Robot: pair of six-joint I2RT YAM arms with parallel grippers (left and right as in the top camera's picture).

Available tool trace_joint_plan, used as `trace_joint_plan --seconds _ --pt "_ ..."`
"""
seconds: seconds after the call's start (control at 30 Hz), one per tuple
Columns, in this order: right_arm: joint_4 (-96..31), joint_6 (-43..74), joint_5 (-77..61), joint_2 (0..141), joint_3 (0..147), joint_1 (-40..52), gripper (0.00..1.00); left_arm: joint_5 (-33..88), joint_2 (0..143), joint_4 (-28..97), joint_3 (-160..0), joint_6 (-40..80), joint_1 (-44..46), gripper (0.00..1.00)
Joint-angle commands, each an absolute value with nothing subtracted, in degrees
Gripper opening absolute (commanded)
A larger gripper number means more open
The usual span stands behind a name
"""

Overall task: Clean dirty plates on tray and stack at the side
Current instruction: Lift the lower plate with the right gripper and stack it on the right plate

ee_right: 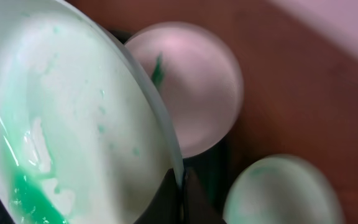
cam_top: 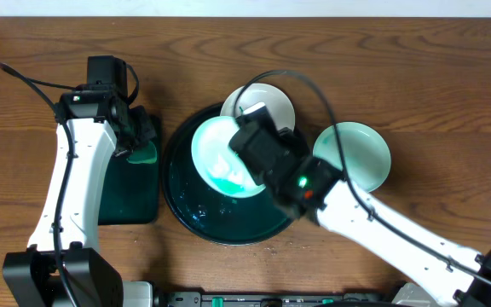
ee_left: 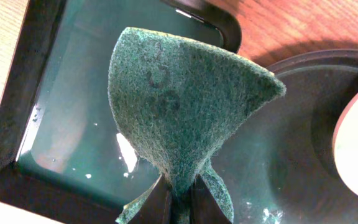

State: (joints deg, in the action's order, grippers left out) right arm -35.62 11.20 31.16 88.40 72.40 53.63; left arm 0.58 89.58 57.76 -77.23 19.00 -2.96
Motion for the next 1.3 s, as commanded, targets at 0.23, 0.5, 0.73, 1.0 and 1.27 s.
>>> trace_joint_plan --seconds 0.23,0.5,0.73,1.0,1.27 --pt "-29.7 -9.5 60.1 87.2 73.5 63.6 0.01 0.9 89.0 57.6 -78.1 17.8 -3.2 0.07" --pt "-22.7 -16.1 72.1 87.2 73.5 66.8 0.01 0.9 89.1 57.6 -78.0 17.8 -3.2 0.07" --pt "-18.9 -19.4 72.3 87.2 73.5 67.0 0.01 0.9 89.1 57.6 -78.0 17.8 -3.2 0.07" --pt "-32.8 1.1 44.1 87.2 73.4 64.4 0.01 0.9 89.1 57.6 -78.0 17.8 -3.2 0.07" --pt "-33.7 16.0 17.4 84.9 73.5 53.6 0.01 0.9 89.1 57.6 -78.0 17.8 -3.2 0.07"
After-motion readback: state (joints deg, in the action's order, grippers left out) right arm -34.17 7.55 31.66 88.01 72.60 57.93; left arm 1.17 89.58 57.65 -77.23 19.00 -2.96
